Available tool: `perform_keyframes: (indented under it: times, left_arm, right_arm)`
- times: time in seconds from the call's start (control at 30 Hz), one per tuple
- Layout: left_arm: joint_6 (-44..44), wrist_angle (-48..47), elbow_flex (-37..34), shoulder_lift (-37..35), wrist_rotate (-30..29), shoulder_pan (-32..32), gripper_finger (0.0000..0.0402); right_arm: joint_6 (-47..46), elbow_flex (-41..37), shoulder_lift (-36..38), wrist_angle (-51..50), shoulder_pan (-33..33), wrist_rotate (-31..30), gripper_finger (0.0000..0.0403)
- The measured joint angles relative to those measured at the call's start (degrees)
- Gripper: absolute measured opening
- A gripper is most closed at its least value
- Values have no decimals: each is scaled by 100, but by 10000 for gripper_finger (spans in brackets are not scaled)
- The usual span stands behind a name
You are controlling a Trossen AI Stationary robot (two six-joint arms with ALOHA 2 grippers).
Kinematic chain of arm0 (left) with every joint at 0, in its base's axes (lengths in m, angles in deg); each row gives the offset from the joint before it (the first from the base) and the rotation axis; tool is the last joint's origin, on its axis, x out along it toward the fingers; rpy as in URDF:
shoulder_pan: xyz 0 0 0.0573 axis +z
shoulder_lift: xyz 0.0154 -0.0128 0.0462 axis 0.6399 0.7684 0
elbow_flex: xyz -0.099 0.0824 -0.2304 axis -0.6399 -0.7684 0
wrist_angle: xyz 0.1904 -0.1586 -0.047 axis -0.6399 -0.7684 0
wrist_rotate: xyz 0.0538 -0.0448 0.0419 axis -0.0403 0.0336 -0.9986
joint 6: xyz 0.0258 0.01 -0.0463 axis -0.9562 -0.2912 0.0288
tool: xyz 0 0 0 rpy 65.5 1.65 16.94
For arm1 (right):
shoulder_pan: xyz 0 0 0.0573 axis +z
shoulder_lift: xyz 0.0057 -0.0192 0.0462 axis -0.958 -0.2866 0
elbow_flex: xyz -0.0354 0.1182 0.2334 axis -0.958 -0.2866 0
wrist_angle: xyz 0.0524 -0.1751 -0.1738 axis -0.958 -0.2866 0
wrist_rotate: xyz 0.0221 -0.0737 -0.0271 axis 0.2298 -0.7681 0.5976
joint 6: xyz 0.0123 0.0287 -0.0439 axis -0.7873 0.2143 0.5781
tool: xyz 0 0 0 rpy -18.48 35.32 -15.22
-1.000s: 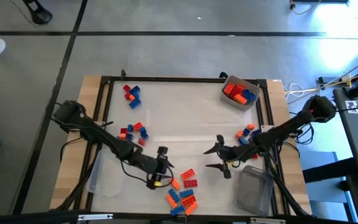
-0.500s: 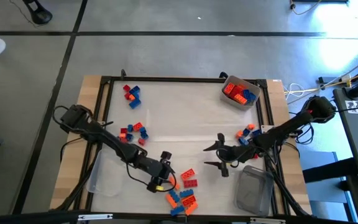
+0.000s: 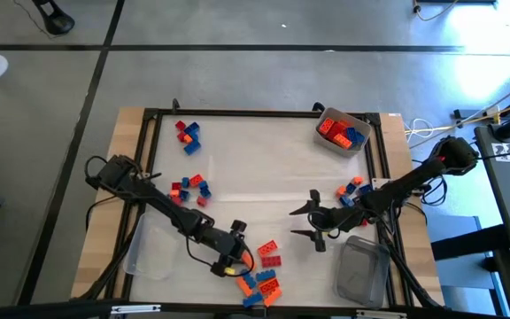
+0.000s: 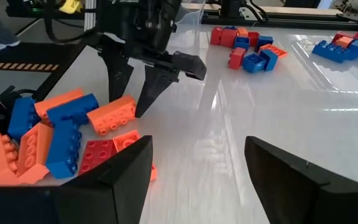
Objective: Sort blocks by size
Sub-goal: Put the orange game piece into the gray bin
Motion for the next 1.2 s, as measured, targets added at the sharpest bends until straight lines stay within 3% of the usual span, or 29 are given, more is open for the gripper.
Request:
perform_keyframes:
  times: [0.43,0.63,1.03,1.2]
  left_arm:
    - [9,40,5,49,692,327,65]
    - [-41,-52,31,-174,552,409,54]
    - [-375,-713,42,-2223,-1483,485,60]
    - [-428,-489,41,-2566,-2205,527,60]
  right_arm:
    - [15,0,0,-23,0,55,253]
    - [25,23,2,-11,-2,-19,253]
    - [1303,806,4,0,0,-304,253]
    - [1523,874,4,112,-116,-430,253]
